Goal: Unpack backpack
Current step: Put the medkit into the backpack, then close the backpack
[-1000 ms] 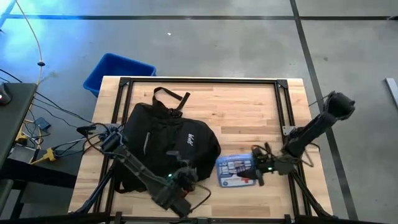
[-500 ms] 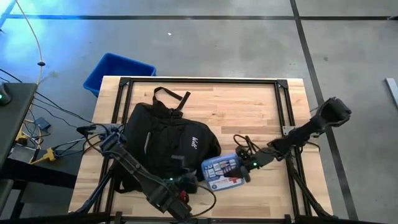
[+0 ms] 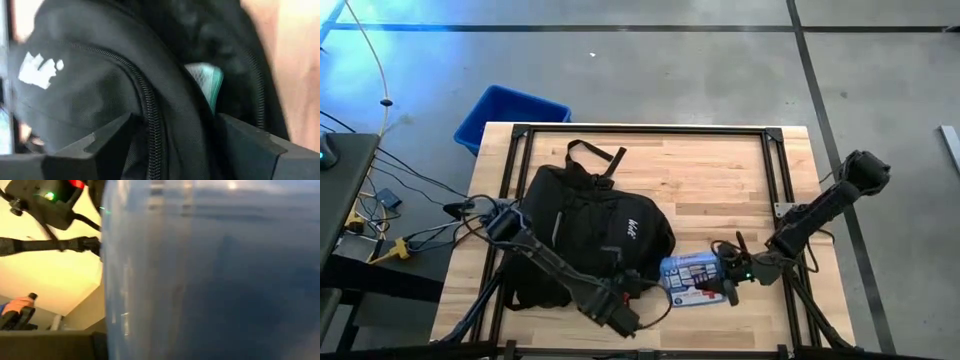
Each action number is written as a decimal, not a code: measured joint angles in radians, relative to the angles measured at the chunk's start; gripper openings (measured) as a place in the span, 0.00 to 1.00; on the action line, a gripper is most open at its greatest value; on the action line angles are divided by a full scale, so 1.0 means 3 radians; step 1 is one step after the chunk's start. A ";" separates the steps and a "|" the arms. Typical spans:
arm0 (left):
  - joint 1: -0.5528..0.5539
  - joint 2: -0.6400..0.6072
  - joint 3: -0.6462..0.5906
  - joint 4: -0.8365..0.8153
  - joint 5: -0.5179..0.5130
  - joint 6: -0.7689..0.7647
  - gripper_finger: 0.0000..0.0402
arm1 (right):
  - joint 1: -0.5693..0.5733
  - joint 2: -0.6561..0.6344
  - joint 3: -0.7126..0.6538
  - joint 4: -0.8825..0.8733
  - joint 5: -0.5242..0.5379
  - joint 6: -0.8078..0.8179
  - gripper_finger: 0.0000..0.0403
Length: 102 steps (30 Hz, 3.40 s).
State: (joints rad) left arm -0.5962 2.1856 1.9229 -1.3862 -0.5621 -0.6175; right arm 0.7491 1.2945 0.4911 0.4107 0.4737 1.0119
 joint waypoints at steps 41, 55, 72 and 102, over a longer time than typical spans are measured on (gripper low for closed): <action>-0.0135 -0.0183 0.0362 -0.0178 -0.1125 -0.0292 0.29 | -0.1783 0.0639 -0.0003 0.0809 -0.0848 0.0218 0.39; -0.0176 -0.0183 0.0233 -0.0096 -0.1447 -0.0363 0.47 | -0.2013 0.2097 0.1294 0.1378 -0.1759 -0.0159 0.39; -0.0874 -0.0183 0.0234 -0.0081 -0.1999 -0.0920 0.44 | -0.2112 0.2520 0.2900 -0.1609 -0.2016 -0.1540 0.91; -0.0936 -0.0188 0.0234 -0.0184 -0.0932 -0.1754 0.44 | 0.0033 0.2463 0.3606 -0.6080 0.1601 -0.0541 0.91</action>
State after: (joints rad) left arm -0.8771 2.1292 1.9930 -1.4415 -0.8418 -1.1436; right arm 0.7591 2.0335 1.5730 -1.4132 0.9540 0.8494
